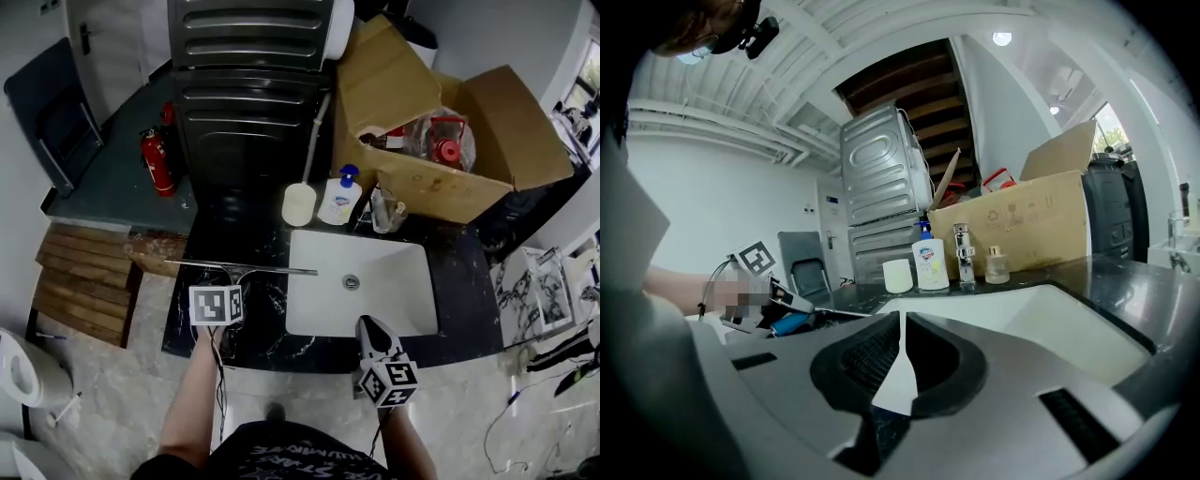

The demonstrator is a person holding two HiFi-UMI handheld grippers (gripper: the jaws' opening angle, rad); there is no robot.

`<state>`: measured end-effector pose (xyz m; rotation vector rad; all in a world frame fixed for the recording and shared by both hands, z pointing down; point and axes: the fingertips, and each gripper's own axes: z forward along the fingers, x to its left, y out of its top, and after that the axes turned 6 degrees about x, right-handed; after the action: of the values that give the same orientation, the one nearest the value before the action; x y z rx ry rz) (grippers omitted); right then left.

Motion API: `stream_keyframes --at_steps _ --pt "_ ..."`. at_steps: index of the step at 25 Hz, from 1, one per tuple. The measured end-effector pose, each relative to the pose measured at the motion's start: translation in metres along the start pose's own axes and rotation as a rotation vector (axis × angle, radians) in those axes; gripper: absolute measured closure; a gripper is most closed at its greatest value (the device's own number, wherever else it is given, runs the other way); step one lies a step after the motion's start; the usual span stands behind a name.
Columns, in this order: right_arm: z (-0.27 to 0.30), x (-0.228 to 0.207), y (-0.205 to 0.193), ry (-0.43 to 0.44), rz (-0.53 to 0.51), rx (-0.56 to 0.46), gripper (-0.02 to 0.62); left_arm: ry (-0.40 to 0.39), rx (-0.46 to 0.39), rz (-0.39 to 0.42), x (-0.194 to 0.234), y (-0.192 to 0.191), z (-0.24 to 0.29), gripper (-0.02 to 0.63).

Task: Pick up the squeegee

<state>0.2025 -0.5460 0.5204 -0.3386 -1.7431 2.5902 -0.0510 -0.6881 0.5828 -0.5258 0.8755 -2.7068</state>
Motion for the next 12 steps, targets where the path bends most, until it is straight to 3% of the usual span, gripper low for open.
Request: stream_keyframes --at_steps 8,12 --pt "0.005 -0.001 0.002 -0.002 0.018 -0.006 0.546 0.097 0.060 -0.004 0.010 -0.001 0.011 0.348" --pt "0.006 0.002 0.000 0.001 0.025 -0.005 0.546 0.218 0.058 0.058 0.015 0.002 0.014 0.363"
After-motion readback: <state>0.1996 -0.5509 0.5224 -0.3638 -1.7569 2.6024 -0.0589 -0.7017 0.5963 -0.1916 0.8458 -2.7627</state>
